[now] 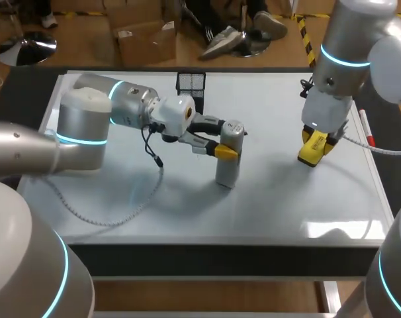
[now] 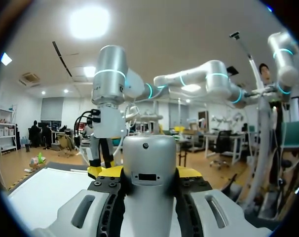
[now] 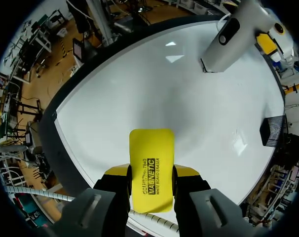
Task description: Pick up the inspection probe, press it on each red-marked spot on the whiteboard one by one, put down the probe, pick up the eraser, and wipe off all the red marks.
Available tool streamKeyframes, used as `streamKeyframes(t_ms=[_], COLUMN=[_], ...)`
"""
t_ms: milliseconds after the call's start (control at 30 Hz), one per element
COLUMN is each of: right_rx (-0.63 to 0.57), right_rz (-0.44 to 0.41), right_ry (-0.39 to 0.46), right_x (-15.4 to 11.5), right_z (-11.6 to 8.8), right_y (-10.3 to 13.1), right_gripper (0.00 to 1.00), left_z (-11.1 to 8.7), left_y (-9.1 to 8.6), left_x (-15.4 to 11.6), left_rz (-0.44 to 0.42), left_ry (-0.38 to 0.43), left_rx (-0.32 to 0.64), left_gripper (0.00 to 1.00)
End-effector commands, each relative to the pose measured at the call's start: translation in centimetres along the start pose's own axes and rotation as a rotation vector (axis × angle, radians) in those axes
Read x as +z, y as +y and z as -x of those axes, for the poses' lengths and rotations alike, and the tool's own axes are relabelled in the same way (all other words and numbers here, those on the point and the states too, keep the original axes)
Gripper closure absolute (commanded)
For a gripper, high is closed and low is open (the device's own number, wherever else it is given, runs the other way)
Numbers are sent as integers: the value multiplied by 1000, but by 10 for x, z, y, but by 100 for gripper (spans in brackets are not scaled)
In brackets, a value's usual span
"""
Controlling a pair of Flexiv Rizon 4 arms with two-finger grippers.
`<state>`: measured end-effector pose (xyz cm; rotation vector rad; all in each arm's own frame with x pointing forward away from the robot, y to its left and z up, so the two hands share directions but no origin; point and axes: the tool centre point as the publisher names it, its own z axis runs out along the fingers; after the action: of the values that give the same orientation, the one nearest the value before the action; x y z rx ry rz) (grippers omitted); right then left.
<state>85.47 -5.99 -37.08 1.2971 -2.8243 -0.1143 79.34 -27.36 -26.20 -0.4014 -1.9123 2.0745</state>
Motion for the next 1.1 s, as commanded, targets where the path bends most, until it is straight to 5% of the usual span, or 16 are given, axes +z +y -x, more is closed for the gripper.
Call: streamKeyframes(t_ms=[33, 733, 1100], right_rx=[-1, -1, -1], right_rz=[-2, -2, -2], right_ry=[2, 2, 2], right_x=[0, 0, 0], right_z=[0, 0, 0], right_y=[0, 0, 0], right_gripper=[100, 100, 100], left_z=[5, 35, 36], left_y=[-12, -60, -73], left_x=[-17, -123, -178], left_rz=[3, -26, -22], left_ry=[19, 43, 41], left_rx=[0, 35, 38], left_gripper=[100, 100, 100])
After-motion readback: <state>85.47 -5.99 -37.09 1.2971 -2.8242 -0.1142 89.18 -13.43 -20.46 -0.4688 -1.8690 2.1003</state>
